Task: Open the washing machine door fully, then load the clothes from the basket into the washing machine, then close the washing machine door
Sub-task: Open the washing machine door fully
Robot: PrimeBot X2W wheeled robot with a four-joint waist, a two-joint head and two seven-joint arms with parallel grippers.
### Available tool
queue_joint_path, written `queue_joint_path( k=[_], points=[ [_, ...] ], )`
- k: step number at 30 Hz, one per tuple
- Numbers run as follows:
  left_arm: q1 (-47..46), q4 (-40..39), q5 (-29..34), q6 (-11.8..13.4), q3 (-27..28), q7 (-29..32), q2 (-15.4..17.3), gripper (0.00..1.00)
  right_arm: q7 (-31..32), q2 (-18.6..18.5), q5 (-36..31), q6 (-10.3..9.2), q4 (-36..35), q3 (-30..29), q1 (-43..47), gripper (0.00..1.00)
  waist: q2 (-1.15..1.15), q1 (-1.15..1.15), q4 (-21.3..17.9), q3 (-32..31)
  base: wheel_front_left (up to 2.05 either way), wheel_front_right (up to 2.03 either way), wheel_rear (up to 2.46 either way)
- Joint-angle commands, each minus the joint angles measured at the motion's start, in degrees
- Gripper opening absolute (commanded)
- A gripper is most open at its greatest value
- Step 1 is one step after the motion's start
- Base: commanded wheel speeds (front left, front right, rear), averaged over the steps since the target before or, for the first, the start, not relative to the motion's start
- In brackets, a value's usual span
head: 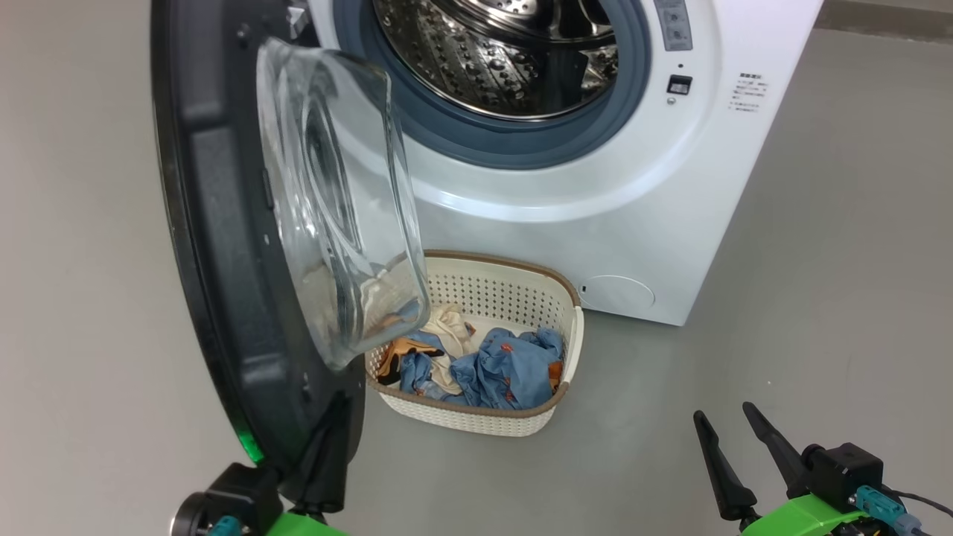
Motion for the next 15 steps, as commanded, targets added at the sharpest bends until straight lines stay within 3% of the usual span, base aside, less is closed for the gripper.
queue_joint_path(
  k=[1, 15],
  points=[
    [-0.45, -0.76, -1.15, 1.16, 3.55, -0.08, 1.40, 0.00, -0.69, -0.27, -0.16, 0.36, -1.44, 1.39, 0.23, 1.00, 0.00, 0.00, 0.86, -0.56, 0.00, 0.00, 0.00],
    [0.24, 0.87, -3.52, 3.78, 10.64, -0.33, 4.07, 0.00, -0.69, -0.57, 0.00, 0.36, -1.11, 1.90, 0.83, 1.00, 0.00, 0.00, 2.59, -2.13, 0.00, 0.00, 0.00]
  ],
)
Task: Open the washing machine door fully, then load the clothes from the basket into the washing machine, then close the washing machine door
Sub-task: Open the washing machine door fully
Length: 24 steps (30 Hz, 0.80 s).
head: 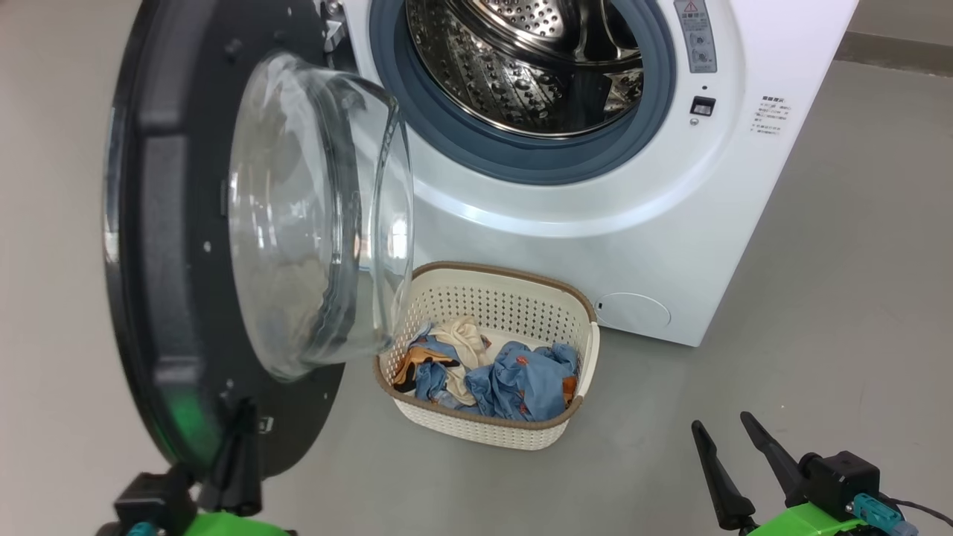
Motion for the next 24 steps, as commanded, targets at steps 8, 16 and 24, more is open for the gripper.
queue_joint_path(
  k=[8, 16, 24],
  points=[
    [-2.92, 2.16, -2.03, 1.25, 6.95, -0.38, 4.10, 0.00, -0.69, -0.89, 0.11, 0.36, -1.01, 2.20, -0.20, 1.00, 0.00, 0.00, -0.40, -0.11, 0.00, 0.00, 0.00],
    [-6.36, 6.84, -4.22, 2.30, 12.46, -0.42, 6.16, 0.00, -0.69, -1.71, 0.34, 0.36, -0.92, 2.43, -0.64, 1.00, 0.00, 0.00, -1.86, 1.03, 0.00, 0.00, 0.00],
    [-9.53, 10.14, -5.10, 2.44, 18.37, -0.44, 8.11, 0.00, -0.69, -2.25, 0.36, 0.36, -0.94, 2.31, -1.24, 1.00, 0.00, 0.00, -2.82, 2.32, 0.00, 0.00, 0.00]
  ],
)
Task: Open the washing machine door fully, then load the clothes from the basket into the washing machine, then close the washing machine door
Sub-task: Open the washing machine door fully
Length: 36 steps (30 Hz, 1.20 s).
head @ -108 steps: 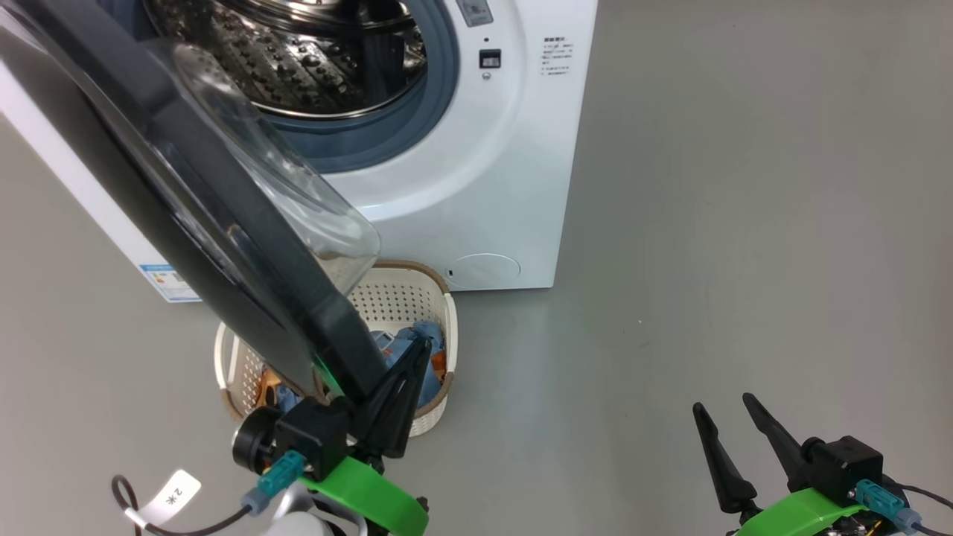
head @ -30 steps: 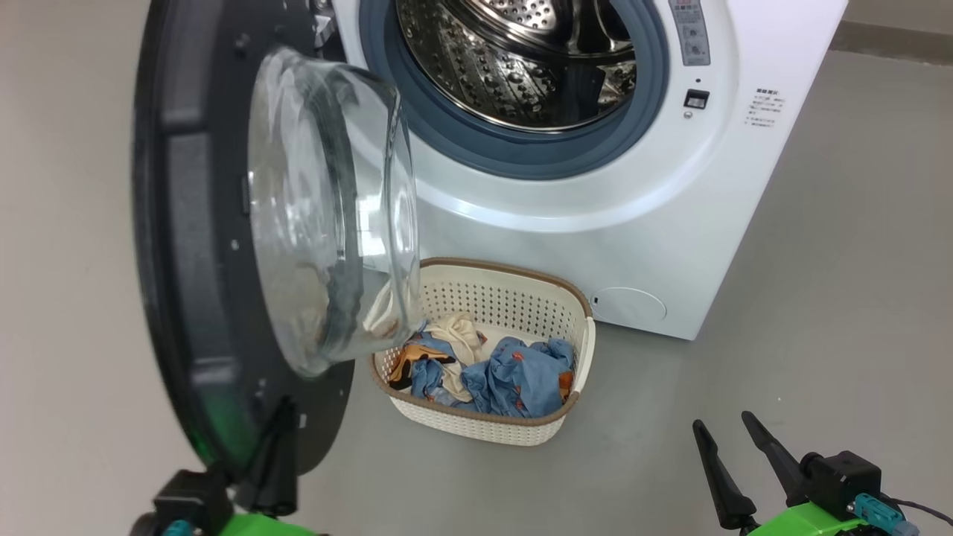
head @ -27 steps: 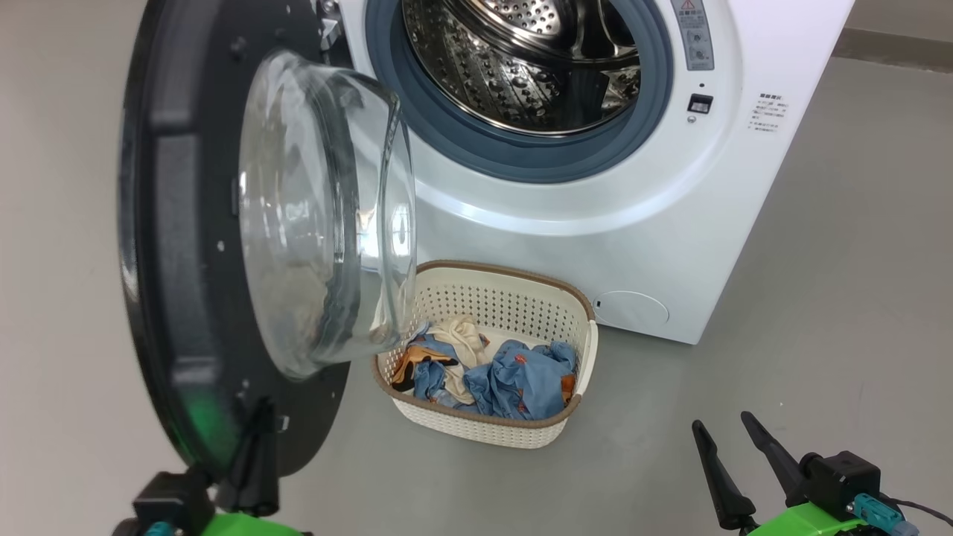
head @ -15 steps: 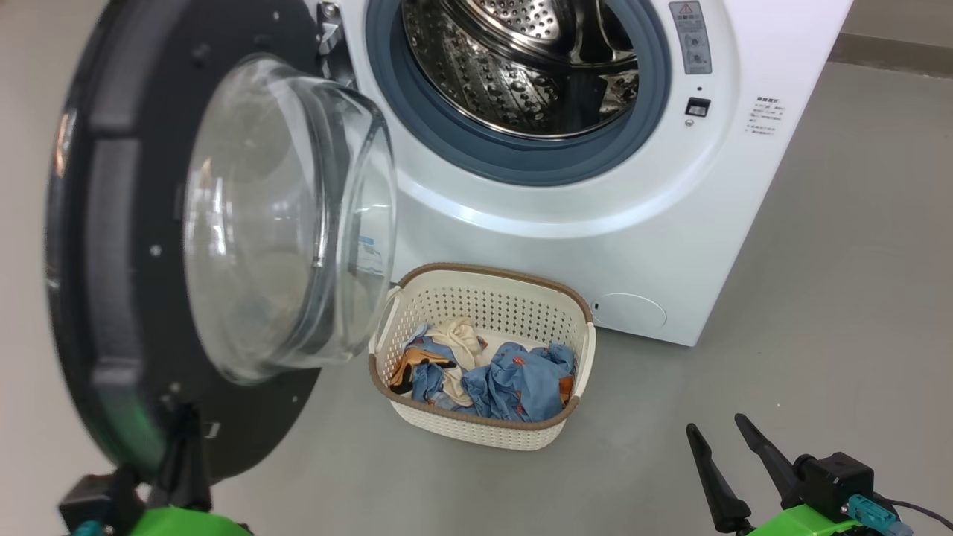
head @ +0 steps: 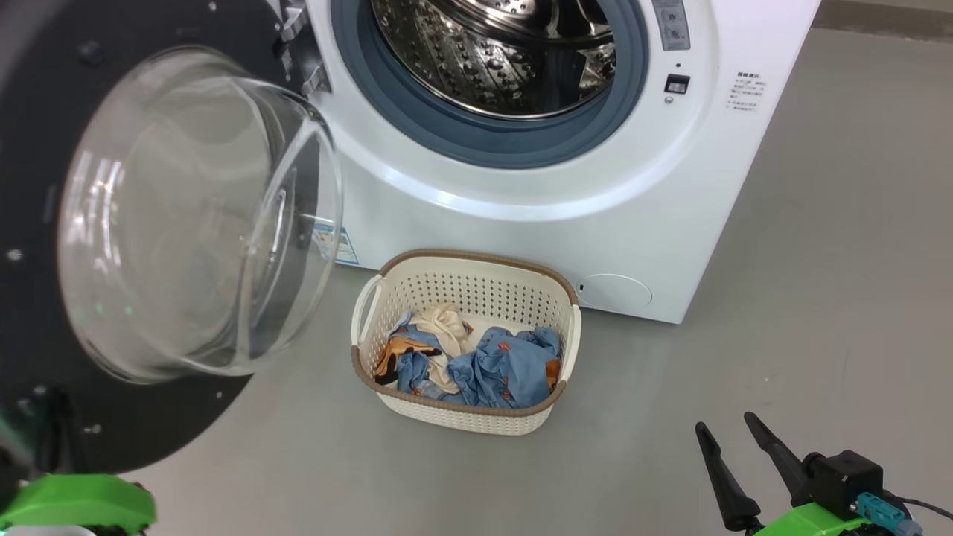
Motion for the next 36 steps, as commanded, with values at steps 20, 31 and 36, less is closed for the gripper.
queue_joint_path(
  k=[20, 31, 36],
  points=[
    [-7.61, 4.37, 3.84, -2.59, 10.94, -0.38, 3.70, 0.00, -0.69, -0.89, -0.11, 0.35, -1.01, 0.86, -2.06, 1.00, 0.00, 0.00, -1.72, 1.30, 0.00, 0.00, 0.00],
    [-4.76, -0.09, 7.65, -5.16, 10.17, -0.38, -0.47, 0.00, -0.69, -0.13, -0.13, 0.35, -0.90, 0.41, -1.91, 1.00, 0.00, 0.00, -1.86, 0.36, 0.00, 0.00, 0.00],
    [-3.36, -3.39, 9.18, -6.36, 9.14, -0.38, -2.61, 0.00, -0.69, 0.08, -0.10, 0.35, -1.04, 0.24, -1.65, 1.00, 0.00, 0.00, -2.12, -0.03, 0.00, 0.00, 0.00]
  ],
)
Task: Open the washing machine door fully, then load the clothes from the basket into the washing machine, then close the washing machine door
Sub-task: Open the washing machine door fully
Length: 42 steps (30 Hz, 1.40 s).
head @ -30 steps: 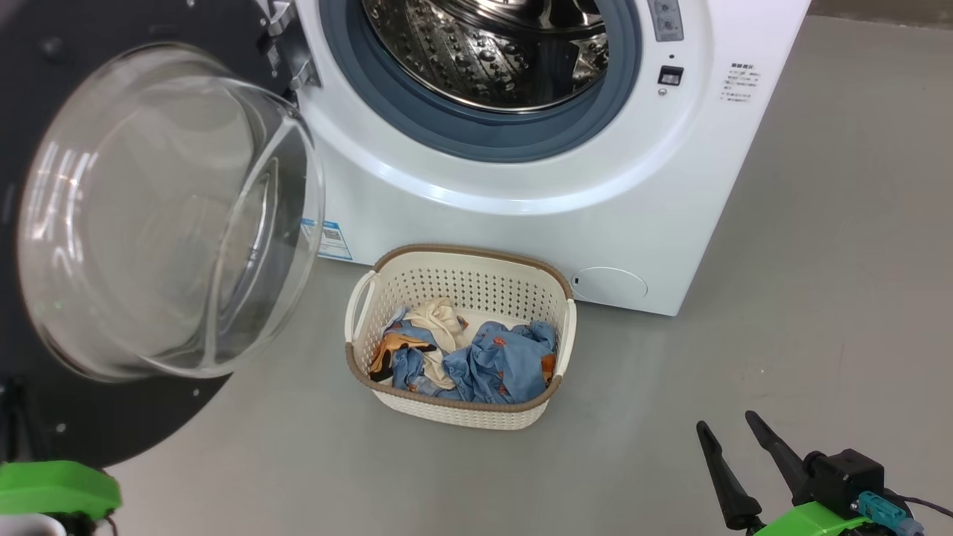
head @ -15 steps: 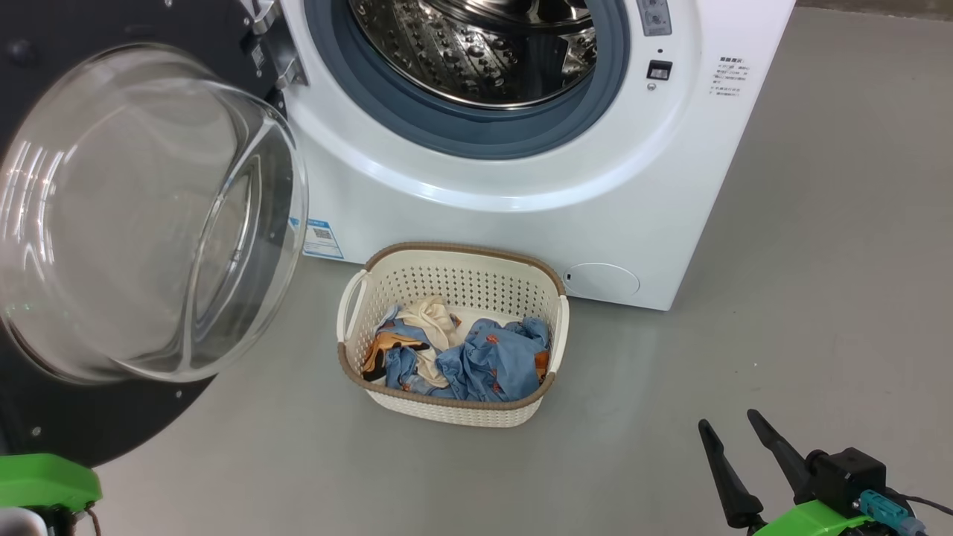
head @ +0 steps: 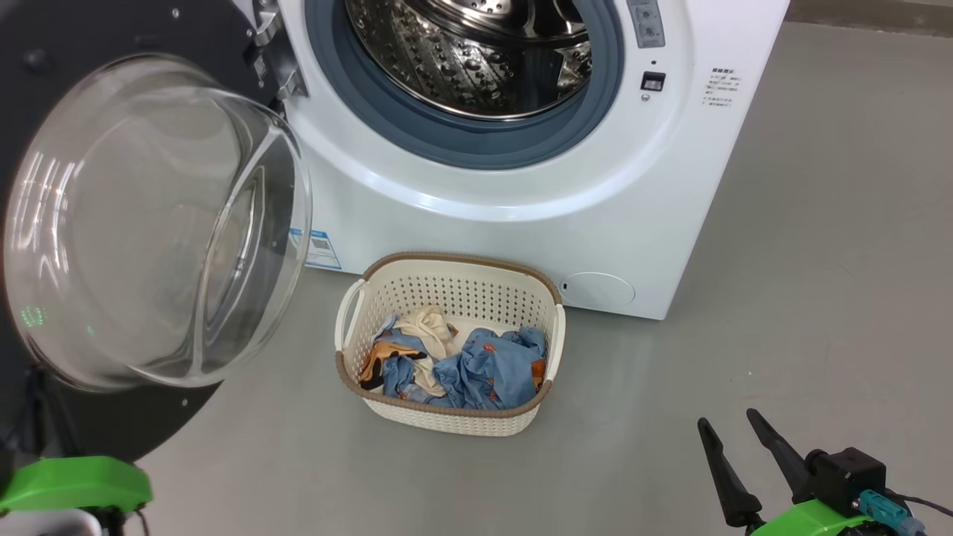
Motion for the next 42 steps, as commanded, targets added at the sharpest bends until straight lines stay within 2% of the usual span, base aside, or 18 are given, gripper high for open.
queue_joint_path(
  k=[1, 7, 14, 15, 16, 17, 18, 27, 34, 42],
  points=[
    [-0.23, -3.06, 1.03, -0.45, 0.98, -0.37, 0.84, 0.00, -0.69, -0.18, -0.09, 0.36, -1.22, 1.02, -1.26, 1.00, 0.00, 0.00, -0.20, -0.17, 0.00, 0.00, 0.00],
    [1.66, -7.18, 2.44, -1.80, -1.01, -0.37, -1.15, 0.00, -0.69, 0.06, -0.09, 0.36, -1.43, 0.90, -1.14, 1.00, 0.00, 0.00, -1.03, -0.61, 0.00, 0.00, 0.00],
    [3.57, -9.94, 3.42, -3.62, -3.33, -0.37, -2.02, 0.00, -0.69, 0.11, 0.04, 0.36, -1.36, 1.00, -0.77, 1.00, 0.00, 0.00, -2.74, -1.68, 0.00, 0.00, 0.00],
    [3.81, -10.48, 3.70, -3.86, -3.81, -0.37, -2.12, 0.09, -0.69, 0.16, 0.06, 0.36, -1.36, 1.06, -0.73, 1.00, 0.00, 0.00, -3.05, -1.84, 0.00, 0.00, 0.00],
    [3.81, -10.48, 3.70, -3.86, -3.81, -0.37, -2.12, 0.09, -0.69, 0.16, 0.06, 0.36, -1.36, 1.06, -0.73, 1.00, 0.00, 0.00, -3.05, -1.84, 0.00, 0.00, 0.00],
    [4.02, -11.33, 3.87, -3.98, -4.09, -0.37, -2.24, 0.47, -0.69, 0.20, 0.06, 0.36, -1.38, 1.17, -0.73, 1.00, 0.00, 0.00, -3.41, -1.97, 0.00, 0.00, 0.00],
    [4.31, -12.06, 3.81, -3.97, -4.13, -0.37, -2.39, 1.00, -0.69, 0.22, 0.05, 0.36, -1.44, 1.21, -0.73, 1.00, 0.00, 0.00, -3.74, -2.09, 0.00, 0.00, 0.00],
    [7.41, -12.81, 4.30, -5.43, -7.26, -0.37, -3.02, 1.00, -0.69, 0.11, -0.33, 0.36, -2.74, 1.33, -0.35, 1.00, 0.00, 0.00, -7.44, -3.01, 0.00, 0.00, 0.00],
    [10.01, -11.77, 5.11, -6.81, -9.22, -0.37, -2.19, 1.00, -0.69, 0.37, -0.51, 0.36, -5.05, 1.35, 0.29, 1.00, 0.00, 0.00, -11.02, -3.61, 0.00, 0.00, 0.00],
    [12.52, -11.47, 6.01, -7.00, -9.82, -0.37, -2.08, 1.00, -0.69, -0.06, -1.46, 0.36, -7.34, 1.88, 0.56, 1.00, 0.00, 0.00, -14.56, -4.09, 0.00, 0.00, 0.00]
  ],
)
